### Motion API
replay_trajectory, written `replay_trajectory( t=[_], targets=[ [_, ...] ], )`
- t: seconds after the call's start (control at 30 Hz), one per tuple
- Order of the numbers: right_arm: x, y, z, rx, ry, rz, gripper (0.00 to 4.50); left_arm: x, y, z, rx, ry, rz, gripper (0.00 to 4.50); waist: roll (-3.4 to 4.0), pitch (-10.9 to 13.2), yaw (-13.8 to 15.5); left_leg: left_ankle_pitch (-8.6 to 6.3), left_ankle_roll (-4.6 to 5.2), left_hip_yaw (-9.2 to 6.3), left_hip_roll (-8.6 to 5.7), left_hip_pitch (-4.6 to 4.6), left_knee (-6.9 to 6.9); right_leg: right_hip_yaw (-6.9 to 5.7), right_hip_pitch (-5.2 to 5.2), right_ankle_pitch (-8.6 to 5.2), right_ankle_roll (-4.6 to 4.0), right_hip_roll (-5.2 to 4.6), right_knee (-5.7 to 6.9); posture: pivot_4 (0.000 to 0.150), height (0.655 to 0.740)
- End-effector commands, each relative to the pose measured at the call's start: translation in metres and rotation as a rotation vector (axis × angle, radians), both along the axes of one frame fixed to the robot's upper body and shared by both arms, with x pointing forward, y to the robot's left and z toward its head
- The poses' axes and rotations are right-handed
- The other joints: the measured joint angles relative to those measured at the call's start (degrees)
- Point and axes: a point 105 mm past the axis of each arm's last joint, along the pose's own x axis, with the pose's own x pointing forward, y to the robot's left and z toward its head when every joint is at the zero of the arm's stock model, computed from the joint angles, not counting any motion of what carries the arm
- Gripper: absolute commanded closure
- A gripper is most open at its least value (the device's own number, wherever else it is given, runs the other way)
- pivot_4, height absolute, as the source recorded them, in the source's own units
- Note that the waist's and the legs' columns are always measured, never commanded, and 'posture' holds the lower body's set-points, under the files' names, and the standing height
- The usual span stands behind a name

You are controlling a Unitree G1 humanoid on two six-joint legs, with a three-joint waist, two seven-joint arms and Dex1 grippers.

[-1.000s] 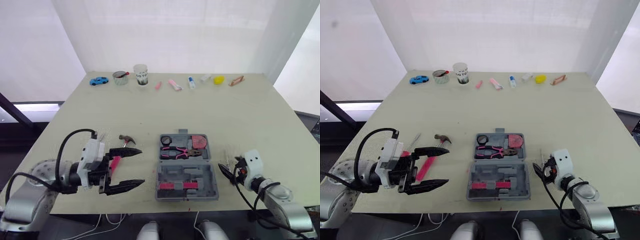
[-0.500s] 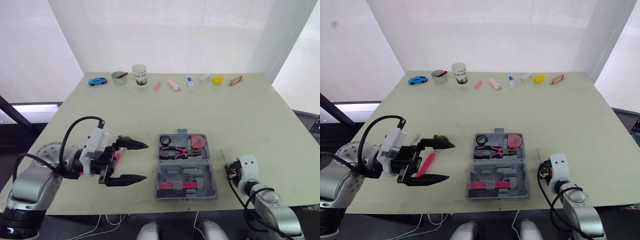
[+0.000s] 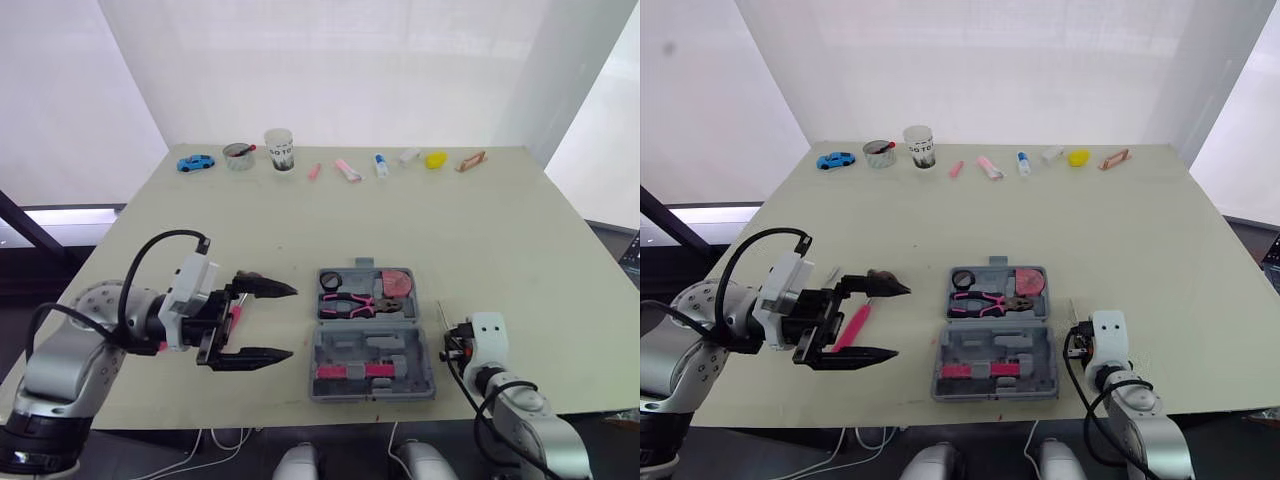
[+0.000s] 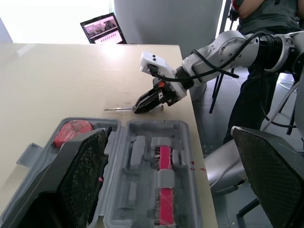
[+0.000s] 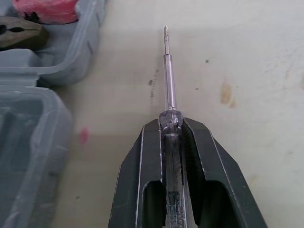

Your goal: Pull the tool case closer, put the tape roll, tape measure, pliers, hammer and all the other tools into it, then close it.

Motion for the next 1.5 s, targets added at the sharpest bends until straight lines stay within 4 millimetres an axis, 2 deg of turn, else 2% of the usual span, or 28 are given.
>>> replay_trajectory(
  t=[0.03, 0.1, 0.3, 0.4, 0.6, 0.7, 0.77, 0.93, 1.17, 1.4, 1.5],
  targets=[
    [0.000, 0.003, 0.008, 0.017, -0.026, -0.009, 4.46, -0.001, 0.000, 0.006, 0.001, -0.023, -0.016, 0.00, 0.00, 0.0, 0.0, 0.00, 0.00, 0.00, 0.00, 0.00, 0.00, 0.00, 0.00, 0.00, 0.00, 0.00, 0.00, 0.150, 0.7400],
    [-0.001, 0.004, 0.007, 0.024, -0.022, -0.011, 4.46, 0.001, 0.000, 0.006, 0.001, -0.022, -0.019, 0.00, 0.00, 0.0, 0.0, 0.00, 0.00, 0.00, 0.00, 0.00, 0.01, -0.01, 0.00, 0.00, 0.00, 0.00, 0.00, 0.150, 0.7400],
    [-0.001, -0.002, 0.013, 0.018, -0.050, -0.016, 1.62, 0.002, 0.000, 0.006, 0.001, -0.022, -0.022, 0.00, 0.00, 0.0, 0.0, 0.00, 0.00, 0.00, 0.00, -0.01, 0.01, -0.01, 0.00, 0.00, 0.00, 0.00, -0.01, 0.150, 0.7400],
    [0.005, -0.012, 0.029, -0.012, -0.128, -0.029, 0.17, 0.003, 0.001, 0.005, 0.004, -0.029, -0.010, 0.00, 0.00, 0.0, 0.1, 0.00, 0.00, 0.01, -0.01, -0.01, 0.01, 0.00, 0.00, 0.00, 0.00, -0.01, -0.01, 0.150, 0.7400],
    [0.009, -0.032, 0.052, -0.052, -0.204, 0.013, 0.08, 0.002, 0.001, 0.004, -0.001, -0.026, -0.007, 0.00, 0.01, 0.0, 0.1, 0.00, 0.00, 0.00, -0.01, -0.01, 0.03, -0.01, 0.00, 0.00, 0.01, 0.00, 0.00, 0.150, 0.7400],
    [0.015, -0.047, 0.060, -0.101, -0.216, 0.074, 0.08, 0.002, 0.001, 0.004, -0.005, -0.026, -0.006, 0.00, 0.02, 0.0, 0.0, 0.00, 0.00, 0.02, -0.01, -0.01, 0.03, 0.01, 0.00, 0.00, 0.01, 0.01, 0.00, 0.150, 0.7400],
    [0.019, -0.051, 0.066, -0.122, -0.230, 0.158, 0.08, 0.003, 0.000, 0.004, -0.008, -0.027, -0.006, 0.00, 0.01, 0.0, 0.1, 0.00, 0.00, 0.06, -0.02, -0.01, 0.05, 0.03, 0.01, 0.00, 0.01, 0.00, -0.01, 0.150, 0.7400],
    [0.026, -0.045, 0.078, -0.222, -0.247, 0.508, 0.08, 0.002, -0.002, 0.002, -0.014, -0.028, -0.008, 0.00, 0.02, 0.0, 0.0, 0.00, 0.01, 0.06, -0.02, 0.00, 0.13, 0.03, 0.02, 0.00, 0.01, 0.03, 0.03, 0.150, 0.7400],
    [0.014, -0.029, 0.081, -0.286, -0.145, 1.062, 0.08, -0.002, -0.002, 0.002, -0.023, -0.032, -0.010, 0.00, 0.01, 0.1, 0.1, -0.01, 0.02, -0.01, -0.01, -0.04, 0.21, -0.01, 0.04, 0.01, 0.01, 0.06, 0.05, 0.150, 0.7400],
    [0.024, -0.028, 0.082, -0.565, -0.077, 1.554, 0.08, -0.011, 0.003, 0.003, -0.028, -0.038, -0.010, 0.00, 0.04, 0.3, 0.1, -0.01, 0.03, 0.05, 0.04, -0.03, 0.40, 0.01, 0.04, 0.02, 0.04, 0.07, 0.10, 0.150, 0.7400],
    [0.029, -0.031, 0.080, -0.695, -0.058, 1.694, 0.08, -0.015, 0.006, 0.001, -0.020, -0.033, -0.025, 0.00, 0.09, 0.4, 0.3, -0.01, 0.02, 0.02, 0.04, -0.09, 0.40, -0.01, 0.04, 0.03, 0.01, 0.08, 0.10, 0.150, 0.7400]
  ],
)
